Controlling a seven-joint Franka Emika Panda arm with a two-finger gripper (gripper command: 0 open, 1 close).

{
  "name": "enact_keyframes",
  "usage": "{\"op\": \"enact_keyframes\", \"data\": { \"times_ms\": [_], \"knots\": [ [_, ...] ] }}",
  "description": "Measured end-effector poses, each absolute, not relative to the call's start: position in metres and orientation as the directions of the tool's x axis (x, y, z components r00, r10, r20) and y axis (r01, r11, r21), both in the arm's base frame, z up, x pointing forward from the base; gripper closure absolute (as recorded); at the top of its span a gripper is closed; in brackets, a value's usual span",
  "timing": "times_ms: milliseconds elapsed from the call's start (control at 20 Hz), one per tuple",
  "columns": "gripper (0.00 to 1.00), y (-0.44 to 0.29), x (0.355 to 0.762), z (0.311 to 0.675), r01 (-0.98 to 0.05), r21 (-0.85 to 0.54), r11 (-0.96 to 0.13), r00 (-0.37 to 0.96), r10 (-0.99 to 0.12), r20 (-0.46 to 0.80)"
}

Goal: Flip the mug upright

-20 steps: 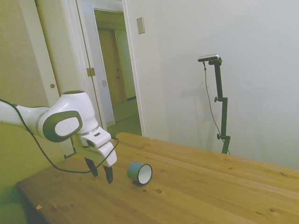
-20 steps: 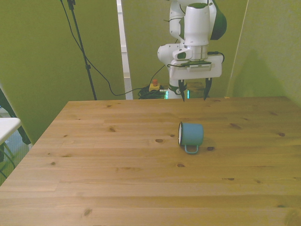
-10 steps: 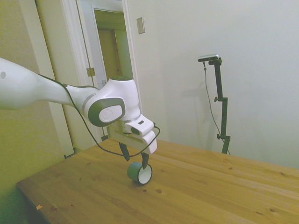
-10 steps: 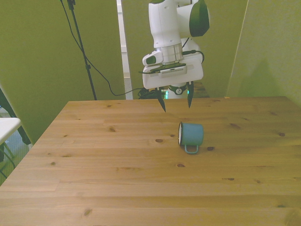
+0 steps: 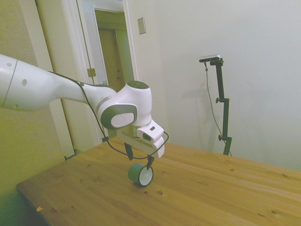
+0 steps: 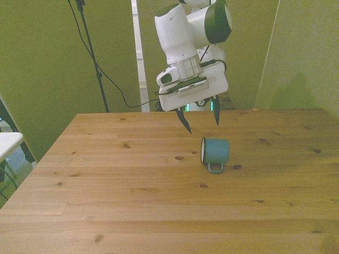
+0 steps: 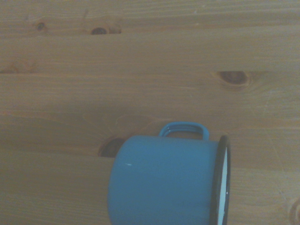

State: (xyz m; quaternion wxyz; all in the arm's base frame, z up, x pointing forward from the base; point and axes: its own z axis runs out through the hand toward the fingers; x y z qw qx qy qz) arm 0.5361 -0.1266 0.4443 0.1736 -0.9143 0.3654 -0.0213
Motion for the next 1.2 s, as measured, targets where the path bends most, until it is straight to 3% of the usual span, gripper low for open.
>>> {"op": "enact_keyframes", "data": {
  "times_ms": [550, 1200],
  "knots": [
    [0.0, -0.144, 0.559, 0.401, -0.634, -0.475, -0.61, 0.762, -0.595, -0.254],
    [0.0, -0.14, 0.574, 0.373, -0.614, -0.566, -0.55, 0.787, -0.488, -0.379]
  ]
}}
